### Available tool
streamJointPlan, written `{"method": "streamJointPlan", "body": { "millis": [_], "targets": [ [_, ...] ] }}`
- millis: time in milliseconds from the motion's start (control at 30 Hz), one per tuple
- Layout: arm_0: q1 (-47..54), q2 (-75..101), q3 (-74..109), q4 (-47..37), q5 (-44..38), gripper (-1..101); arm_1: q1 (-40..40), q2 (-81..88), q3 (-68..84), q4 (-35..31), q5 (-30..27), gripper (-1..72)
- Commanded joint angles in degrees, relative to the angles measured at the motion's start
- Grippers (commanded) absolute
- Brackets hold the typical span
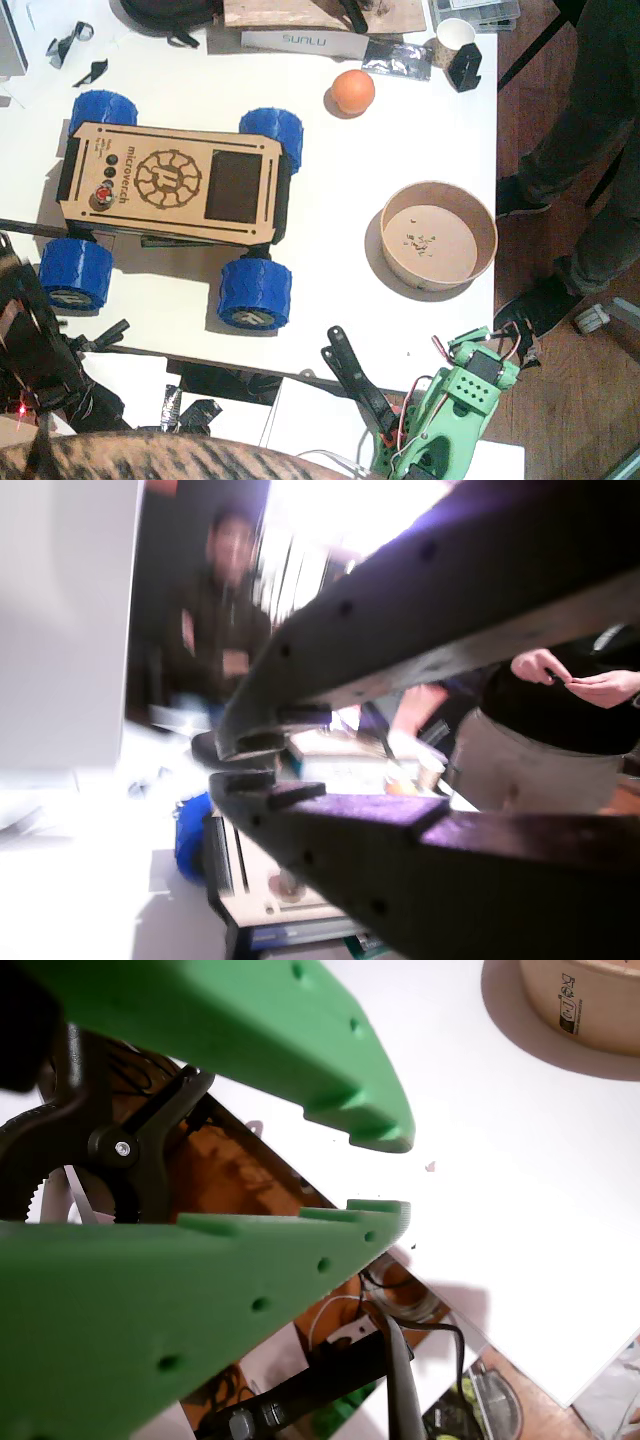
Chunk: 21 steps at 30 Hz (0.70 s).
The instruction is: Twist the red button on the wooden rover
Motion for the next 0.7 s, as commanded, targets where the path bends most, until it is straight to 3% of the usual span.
{"method": "streamJointPlan", "body": {
  "millis": [0,233,667],
  "targets": [
    [-0.35,5.10,0.26,1.05,0.44,0,0.09,0.09,-0.26,0.35,-0.53,2.5],
    [-0.35,6.33,-0.35,7.56,0.53,0,0.09,0.09,-0.26,0.44,-0.53,2.5],
    [-0.35,6.33,-0.44,7.65,0.62,0,0.09,0.09,-0.26,0.44,-0.53,2.5]
  ]
}}
